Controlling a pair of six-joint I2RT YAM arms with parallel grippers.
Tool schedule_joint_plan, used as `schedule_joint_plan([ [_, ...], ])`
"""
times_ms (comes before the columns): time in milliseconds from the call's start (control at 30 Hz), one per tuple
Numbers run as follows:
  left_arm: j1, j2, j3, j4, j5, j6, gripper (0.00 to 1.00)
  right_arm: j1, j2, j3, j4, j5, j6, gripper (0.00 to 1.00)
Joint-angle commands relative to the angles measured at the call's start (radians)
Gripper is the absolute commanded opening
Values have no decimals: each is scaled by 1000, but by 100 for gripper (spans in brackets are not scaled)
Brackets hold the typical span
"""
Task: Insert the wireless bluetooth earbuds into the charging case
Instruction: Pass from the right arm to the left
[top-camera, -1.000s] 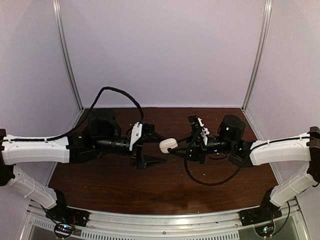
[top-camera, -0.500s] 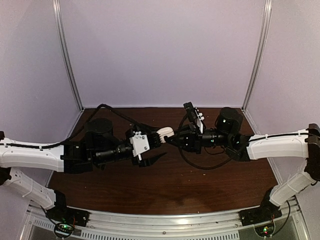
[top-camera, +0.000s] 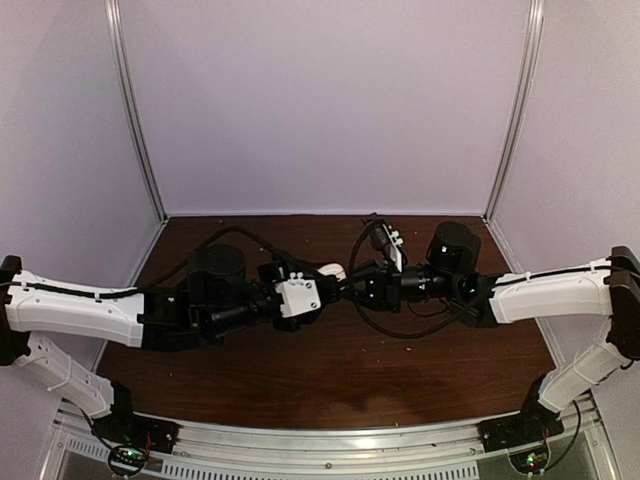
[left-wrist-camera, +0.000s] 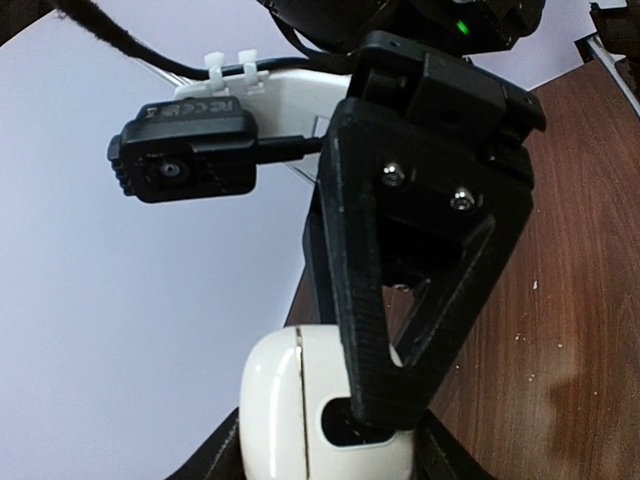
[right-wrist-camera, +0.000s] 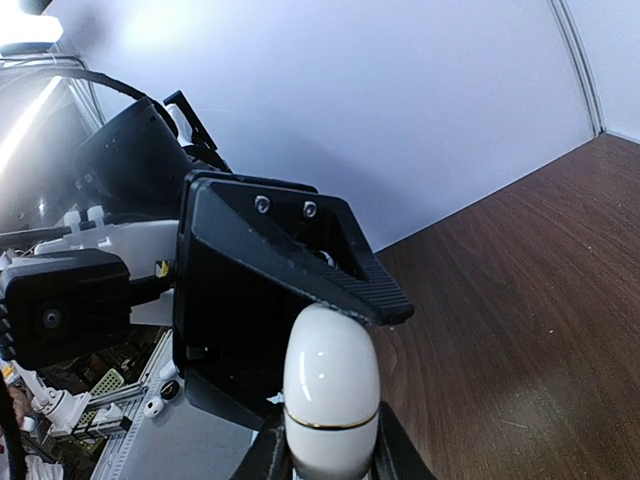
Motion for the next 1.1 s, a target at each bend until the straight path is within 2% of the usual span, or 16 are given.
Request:
schedule_joint_plan([
  [0,-8,10,37,44,-7,9,51,7,9,-6,53,20,21,0],
  [233,-8,10,40,46,5,-26,34,6,14,6,30,21,7,0],
  [300,-6,15,40,47,0,-47,31,2,2,10,16,35,-10,14],
  [400,10,25,45,37,16,-96,27,-14,-26,28,-40,60,-71,27],
  [467,39,28,54,22,53,-150,25,-26,-50,46,-98,89,-122,44],
  [533,70,26,58,15,98,-209,24,-40,-73,60,-151,117,-166,52],
  [800,274,36,33,15,292,-450,24,-148,-186,31,-185,226,-245,98],
  [1067,536,113,44,-41,380,-703,25,-221,-275,-39,-166,307,-257,100],
])
